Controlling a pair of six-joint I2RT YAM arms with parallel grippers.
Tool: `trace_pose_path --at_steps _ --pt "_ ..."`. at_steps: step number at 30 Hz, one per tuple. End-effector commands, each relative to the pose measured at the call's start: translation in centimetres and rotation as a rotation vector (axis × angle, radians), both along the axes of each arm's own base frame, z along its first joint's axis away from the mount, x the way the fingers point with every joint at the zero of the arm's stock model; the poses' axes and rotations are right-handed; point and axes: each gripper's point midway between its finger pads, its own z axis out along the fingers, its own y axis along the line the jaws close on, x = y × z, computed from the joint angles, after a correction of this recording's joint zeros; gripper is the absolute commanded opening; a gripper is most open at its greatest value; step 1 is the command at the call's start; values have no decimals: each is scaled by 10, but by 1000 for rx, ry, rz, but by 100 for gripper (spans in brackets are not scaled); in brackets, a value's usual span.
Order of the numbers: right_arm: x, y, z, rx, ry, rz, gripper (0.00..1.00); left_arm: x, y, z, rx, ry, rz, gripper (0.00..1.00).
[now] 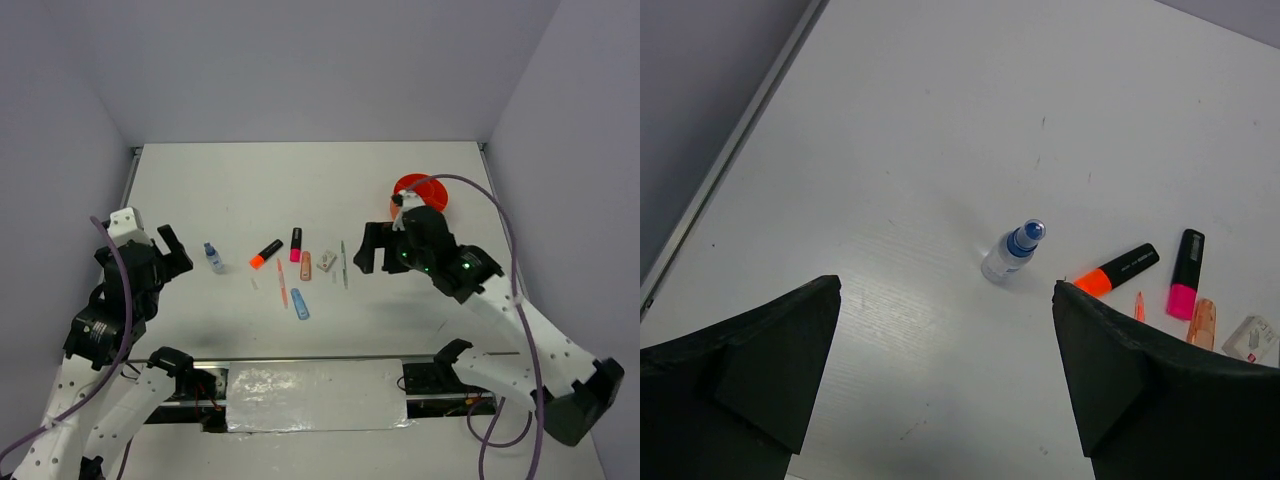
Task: Sort the stationery into containers
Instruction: Pick up the pen from the center of the board.
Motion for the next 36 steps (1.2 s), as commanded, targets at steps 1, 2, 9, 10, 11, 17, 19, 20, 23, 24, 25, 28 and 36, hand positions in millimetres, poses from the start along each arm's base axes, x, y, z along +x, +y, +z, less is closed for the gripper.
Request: trace_pose_path --at_steps 1,2,9,10,11,17,19,20,23,24,25,28,36 --pt "27 16 -11 -34 -15 -70 100 6 -5 5 -10 -28 -23 99" --pt "34 19 -28 -81 26 -78 100 6 -6 4 -11 -25 -24 99" --pt "64 30 -80 -200 101 -110 79 10 -11 1 -9 -11 -50 99" --pt "67 31 -96 -234 137 -106 78 10 -11 1 -9 -9 -53 99" --pt "72 34 -98 -242 140 -106 76 11 -12 0 -8 -3 -55 99" --pt "88 46 -135 -320 216 -81 67 13 -14 -1 -9 2 -69 99" --pt "91 46 -150 -350 241 -86 66 13 -16 -2 -8 4 -77 99" --pt "93 47 -151 -352 242 -86 66 14 -17 -2 -10 6 -81 99" --pt "97 49 -163 -374 261 -81 63 15 -18 -4 -7 14 -87 99" --pt "97 52 -164 -373 262 -74 61 15 -19 -4 -7 15 -92 99" --pt "98 53 -170 -378 274 -69 60 16 -19 -5 -8 20 -92 99" --pt "100 56 -176 -384 283 -61 58 17 -20 -5 -6 24 -98 99" --pt "100 54 -195 -410 318 -71 49 17 -22 -6 -7 25 -112 99"
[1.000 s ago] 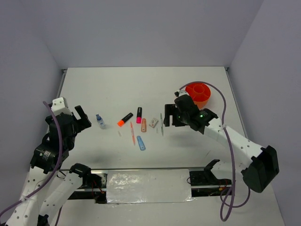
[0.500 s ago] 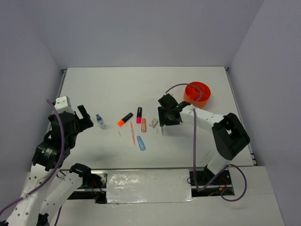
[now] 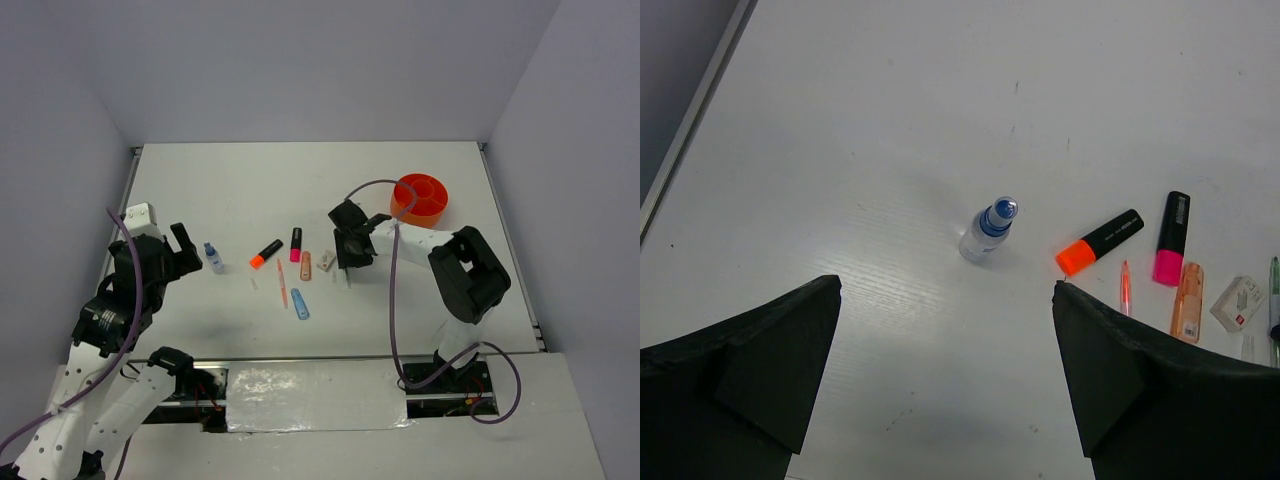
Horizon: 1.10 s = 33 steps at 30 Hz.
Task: Sort the stationery into containers
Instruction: Pick up the pen from the center of the board.
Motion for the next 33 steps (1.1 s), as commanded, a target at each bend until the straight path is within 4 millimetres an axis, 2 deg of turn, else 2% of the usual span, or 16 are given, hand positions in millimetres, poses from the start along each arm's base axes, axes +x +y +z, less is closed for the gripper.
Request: trace_pose_path --at_steps 1,6,10,13,14,17,20,22,25,26,27,28,29,32,33 --pt "12 9 2 11 -36 -2 47 6 -3 8 7 -36 -25 99" --pt "4 3 -10 -11 -14 -9 38 7 -4 8 6 -37 -29 99" --pt "-7 -6 -18 -30 4 -4 20 7 -5 8 4 -39 -35 99" --pt "-14 -9 -23 -26 14 2 14 7 -5 9 4 -41 -37 99" --pt "-16 -9 -24 -23 16 2 7 7 -5 8 4 -40 -37 99" --pt "-19 -14 -23 -17 6 -10 3 7 -6 9 4 -40 -42 99" --pt "-17 -21 -3 -3 -51 -46 0 7 -9 9 2 -41 -58 99" --pt "-13 -22 37 53 -151 -58 0 6 -14 14 -4 -53 -89 99" --pt "-17 -26 68 97 -221 -45 0 4 -20 20 -25 -45 -118 99" --pt "-20 -26 93 143 -276 -33 0 3 -22 20 -43 -30 -117 99" --pt "-24 -27 99 161 -290 -20 0 5 -27 28 -70 -23 -123 99" --pt "-28 -29 108 177 -309 -12 0 4 -42 27 -145 -2 -168 99" --pt "-32 -31 131 221 -365 -12 0 6 -53 27 -189 7 -195 99" --pt "-45 -41 160 266 -434 -10 0 20 -86 9 -292 96 -223 99" --pt "-47 -42 169 278 -450 -8 0 16 -110 4 -288 120 -276 99"
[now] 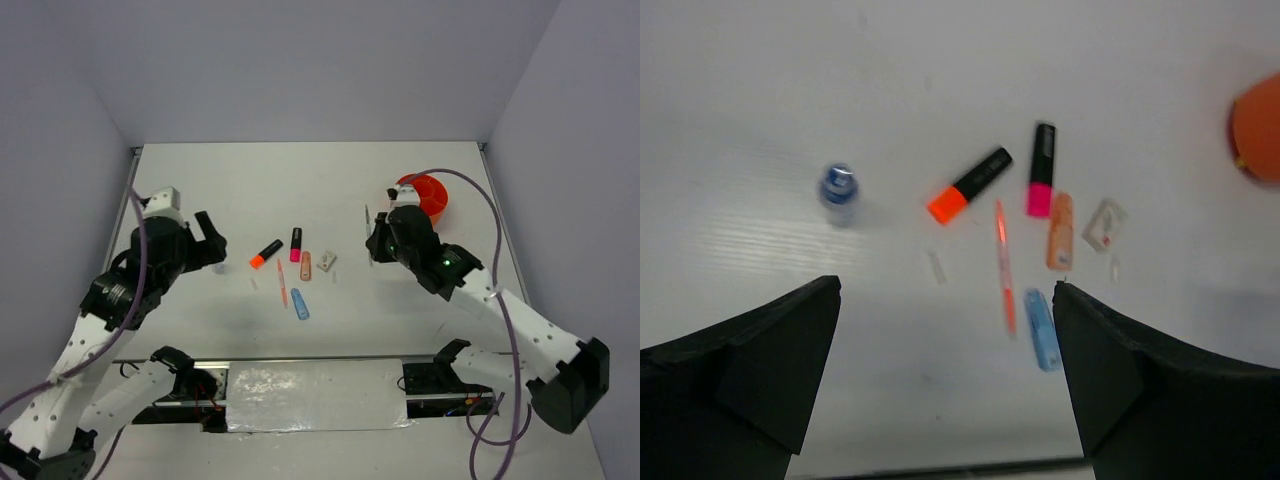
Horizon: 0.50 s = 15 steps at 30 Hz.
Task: Sort the stationery into containers
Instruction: Pick up the pen from the center of the board, then pick up the pen cap from the center of the board.
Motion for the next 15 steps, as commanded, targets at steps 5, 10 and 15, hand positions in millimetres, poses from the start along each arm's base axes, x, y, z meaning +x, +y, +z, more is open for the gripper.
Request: trace_pose_path --at_steps 5,10,15 --pt "-33 -20 31 1 -44 42 0 18 -88 -46 -74 162 36 99" --pt "-47 -28 29 -7 -47 67 0 29 -83 -79 -96 199 204 93" --pt "-51 -31 20 -37 -37 88 0 33 -81 -122 -41 289 270 90"
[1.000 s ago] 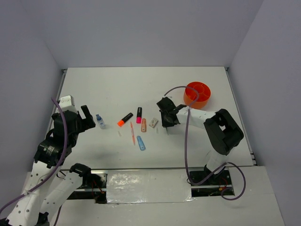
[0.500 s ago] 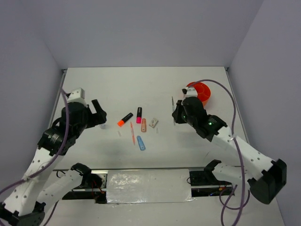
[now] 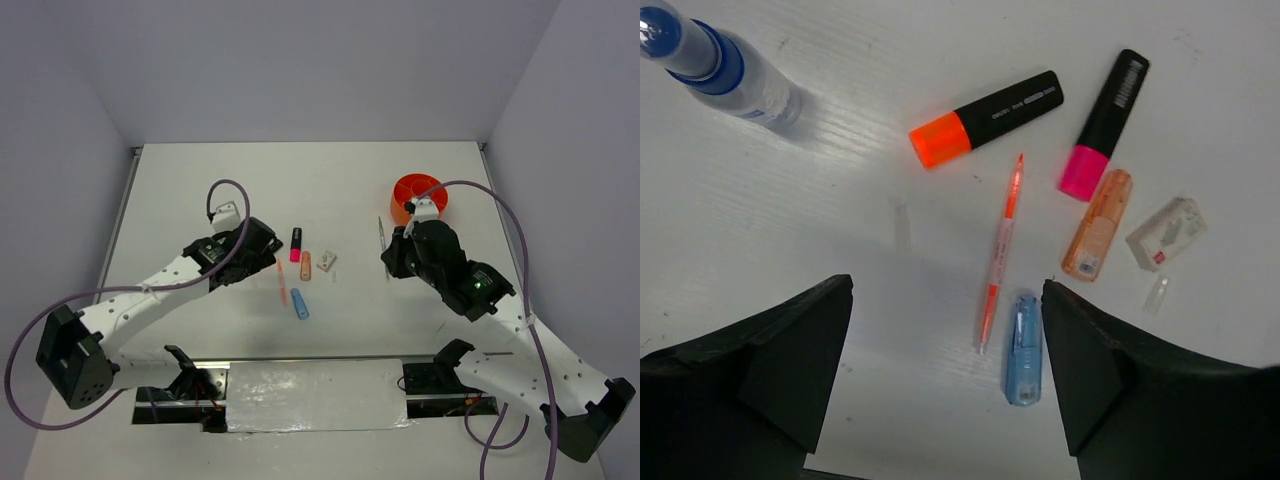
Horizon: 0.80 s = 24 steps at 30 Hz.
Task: Sort the stationery into containers
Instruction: Pick up the pen cap from the center of the board.
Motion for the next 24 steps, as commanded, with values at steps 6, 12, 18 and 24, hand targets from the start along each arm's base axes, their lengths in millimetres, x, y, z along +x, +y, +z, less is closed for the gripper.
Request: trace_pose_path --at_steps 6,12,18,24 --pt "-10 6 -10 -9 15 70 0 19 10 -59 33 101 102 73" --pt "-11 6 -13 -5 18 75 0 19 14 -84 54 162 96 71" --pt "-10 12 -18 1 32 94 0 13 8 -103 42 221 76 66" --pt "-11 15 -18 12 33 109 0 6 14 -114 70 264 108 60"
